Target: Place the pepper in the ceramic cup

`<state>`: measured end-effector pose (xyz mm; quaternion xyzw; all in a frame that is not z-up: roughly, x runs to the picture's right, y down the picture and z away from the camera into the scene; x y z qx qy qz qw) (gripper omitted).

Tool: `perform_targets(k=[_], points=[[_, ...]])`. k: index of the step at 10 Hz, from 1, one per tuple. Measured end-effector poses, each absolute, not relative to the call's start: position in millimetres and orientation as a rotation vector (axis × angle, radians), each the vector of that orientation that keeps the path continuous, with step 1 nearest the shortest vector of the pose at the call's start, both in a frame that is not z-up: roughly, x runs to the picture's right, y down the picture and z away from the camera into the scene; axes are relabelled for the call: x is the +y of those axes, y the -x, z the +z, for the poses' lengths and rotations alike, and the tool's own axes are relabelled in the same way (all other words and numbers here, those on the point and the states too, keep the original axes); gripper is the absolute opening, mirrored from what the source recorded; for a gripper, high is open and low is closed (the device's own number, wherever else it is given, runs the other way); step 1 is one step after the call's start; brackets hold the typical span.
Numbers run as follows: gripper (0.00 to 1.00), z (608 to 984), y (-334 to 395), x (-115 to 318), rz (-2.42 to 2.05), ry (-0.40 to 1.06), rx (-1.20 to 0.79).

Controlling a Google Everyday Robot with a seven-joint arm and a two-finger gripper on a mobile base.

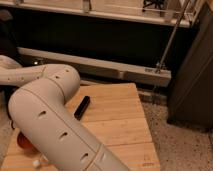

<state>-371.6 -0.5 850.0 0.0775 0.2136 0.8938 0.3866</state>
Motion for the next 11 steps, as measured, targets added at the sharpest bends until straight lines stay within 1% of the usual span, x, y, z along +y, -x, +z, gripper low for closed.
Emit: perform_targets(k=[6,7,8,11], points=[[0.00,850.5,388.4,11.5,2.227,-0.254,0.547],[0.02,850.7,389.7,12.7,2.221,-0.266,0.545],[0.10,850.6,390.7,12.6,2.219,-0.279,0.539],[0.40,849.0,395.0,14.8,2.213,-0.314,0.526]])
